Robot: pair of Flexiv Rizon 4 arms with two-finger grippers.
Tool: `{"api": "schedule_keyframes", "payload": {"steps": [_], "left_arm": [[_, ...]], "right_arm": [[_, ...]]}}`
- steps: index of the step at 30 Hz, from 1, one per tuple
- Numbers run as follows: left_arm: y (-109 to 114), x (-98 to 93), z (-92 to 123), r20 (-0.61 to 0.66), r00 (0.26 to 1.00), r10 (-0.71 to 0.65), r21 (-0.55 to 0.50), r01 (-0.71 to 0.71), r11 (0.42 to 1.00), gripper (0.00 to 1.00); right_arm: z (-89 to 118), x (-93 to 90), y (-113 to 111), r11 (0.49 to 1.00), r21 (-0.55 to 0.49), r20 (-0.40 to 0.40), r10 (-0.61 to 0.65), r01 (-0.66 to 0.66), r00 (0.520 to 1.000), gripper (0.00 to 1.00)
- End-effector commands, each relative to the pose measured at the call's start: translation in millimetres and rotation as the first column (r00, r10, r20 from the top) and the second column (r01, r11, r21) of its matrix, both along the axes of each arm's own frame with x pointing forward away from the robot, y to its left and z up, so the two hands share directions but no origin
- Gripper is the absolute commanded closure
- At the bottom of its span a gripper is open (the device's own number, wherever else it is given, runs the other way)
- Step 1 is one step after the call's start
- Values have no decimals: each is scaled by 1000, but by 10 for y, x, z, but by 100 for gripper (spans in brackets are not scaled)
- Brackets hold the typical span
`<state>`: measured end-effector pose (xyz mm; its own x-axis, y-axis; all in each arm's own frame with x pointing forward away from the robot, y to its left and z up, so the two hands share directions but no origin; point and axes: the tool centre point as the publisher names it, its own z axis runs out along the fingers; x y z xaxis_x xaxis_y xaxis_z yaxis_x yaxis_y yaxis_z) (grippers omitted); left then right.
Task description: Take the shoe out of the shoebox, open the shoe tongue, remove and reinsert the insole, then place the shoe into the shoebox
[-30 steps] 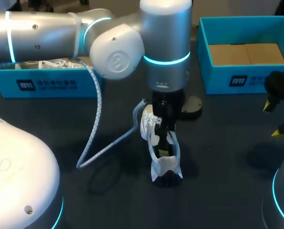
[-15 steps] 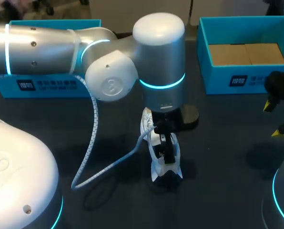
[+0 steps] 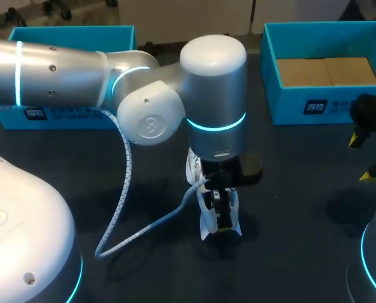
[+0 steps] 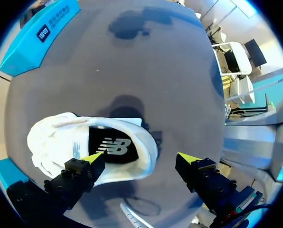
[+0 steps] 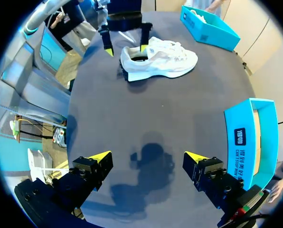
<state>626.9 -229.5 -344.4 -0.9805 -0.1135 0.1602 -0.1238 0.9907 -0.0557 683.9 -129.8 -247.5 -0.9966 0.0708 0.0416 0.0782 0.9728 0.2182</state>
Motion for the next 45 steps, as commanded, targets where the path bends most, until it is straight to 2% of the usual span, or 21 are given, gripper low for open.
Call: {"api": "schedule_keyframes", "payload": {"steps": [1, 12, 18, 22, 26, 27, 29, 30, 31, 32, 33, 38, 45], "left_arm": [[-154, 0, -196, -10, 1000, -6, 14, 6, 1000, 0], [-163, -142, -307, 42, 999, -17, 3, 17, 1000, 0], [-156, -141, -365, 59, 998, -6, 3, 5, 1000, 0], [-150, -142, -398, 64, 998, -2, 10, 2, 1000, 13], [-136, -137, -421, 80, 997, 11, 23, -13, 1000, 54], [-136, -134, -431, 82, 997, 12, 26, -14, 1000, 60], [-135, -134, -452, 84, 996, 9, 38, -12, 999, 62], [-135, -134, -461, 86, 996, 10, 40, -13, 999, 66], [-134, -130, -470, 86, 996, 11, 44, -14, 999, 76], [-134, -124, -478, 87, 996, 13, 46, -18, 999, 92], [-132, -120, -487, 85, 996, 13, 52, -18, 998, 100], [-110, -96, -500, 86, 996, 23, 58, -28, 998, 100], [-53, -39, -402, 97, 995, 30, 49, -35, 998, 100]], "right_arm": [[-12, -2, 5, 1000, -3, 1, -1, 1, 1000, 0], [-12, -2, 5, 1000, -3, 1, -1, 1, 1000, 0], [-12, -2, 5, 1000, -3, 1, -1, 1, 1000, 0], [-12, -2, 5, 1000, -3, 1, -1, 1, 1000, 0], [-12, -2, 5, 1000, -3, 1, -1, 1, 1000, 0], [-12, -2, 5, 1000, -3, 1, -1, 1, 1000, 0], [-12, -2, 5, 1000, -3, 1, -1, 1, 1000, 0], [-12, -2, 5, 1000, -3, 1, -1, 1, 1000, 0], [-12, -2, 5, 1000, -3, 1, -1, 1, 1000, 0], [-12, -2, 5, 1000, -3, 1, -1, 1, 1000, 0], [-12, -2, 5, 1000, -3, 1, -1, 1, 1000, 0], [-12, -2, 5, 1000, -3, 1, -1, 1, 1000, 0], [-12, -2, 5, 1000, -3, 1, -1, 1, 1000, 0]]}}
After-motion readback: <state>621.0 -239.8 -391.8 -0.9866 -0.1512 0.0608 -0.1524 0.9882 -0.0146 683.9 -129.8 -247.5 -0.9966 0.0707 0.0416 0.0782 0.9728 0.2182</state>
